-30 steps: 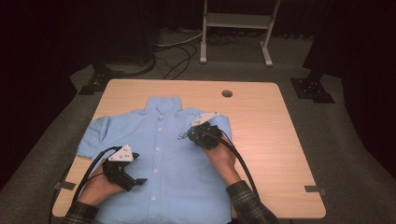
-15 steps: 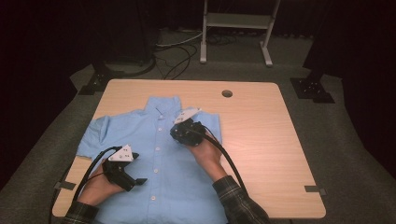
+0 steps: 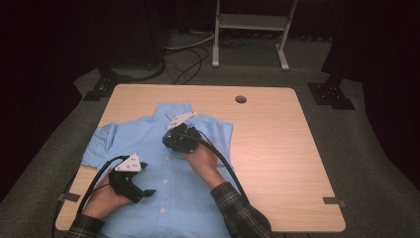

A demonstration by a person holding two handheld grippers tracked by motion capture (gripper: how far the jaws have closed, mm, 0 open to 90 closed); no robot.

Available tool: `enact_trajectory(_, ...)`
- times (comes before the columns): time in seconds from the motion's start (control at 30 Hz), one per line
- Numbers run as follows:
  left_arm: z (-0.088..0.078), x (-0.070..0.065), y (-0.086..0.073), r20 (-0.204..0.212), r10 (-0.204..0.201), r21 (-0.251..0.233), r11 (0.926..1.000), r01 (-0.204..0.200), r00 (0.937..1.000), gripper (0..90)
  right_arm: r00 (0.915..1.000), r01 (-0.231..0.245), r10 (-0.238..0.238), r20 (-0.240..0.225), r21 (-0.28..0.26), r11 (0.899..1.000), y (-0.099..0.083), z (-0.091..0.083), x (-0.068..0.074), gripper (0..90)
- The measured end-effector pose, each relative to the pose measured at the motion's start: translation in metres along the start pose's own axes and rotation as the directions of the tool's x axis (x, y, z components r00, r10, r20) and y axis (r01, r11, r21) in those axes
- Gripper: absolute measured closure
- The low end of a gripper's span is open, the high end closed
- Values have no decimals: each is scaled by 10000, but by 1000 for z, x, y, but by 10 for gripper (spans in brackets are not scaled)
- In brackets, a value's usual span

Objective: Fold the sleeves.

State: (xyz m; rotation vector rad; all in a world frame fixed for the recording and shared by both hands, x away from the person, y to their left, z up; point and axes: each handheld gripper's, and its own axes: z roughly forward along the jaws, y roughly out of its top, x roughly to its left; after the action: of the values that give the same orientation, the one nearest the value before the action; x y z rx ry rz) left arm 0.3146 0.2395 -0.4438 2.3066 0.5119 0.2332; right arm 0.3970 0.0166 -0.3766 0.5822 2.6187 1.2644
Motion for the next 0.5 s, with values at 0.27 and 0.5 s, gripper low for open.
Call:
enact_trajectory(0.27, 0, 0, 0, 3, 4, 12, 10000, -4, 10000, 0, 9984, 312, -313, -468, -17, 9995, 11, 18, 10, 881)
enact_trajectory(0.5, 0, 0, 0, -13, 18, 0, 10000, -18, 10000, 0, 9953, 610, -616, -751, -109, 9981, 24, 26, 21, 882)
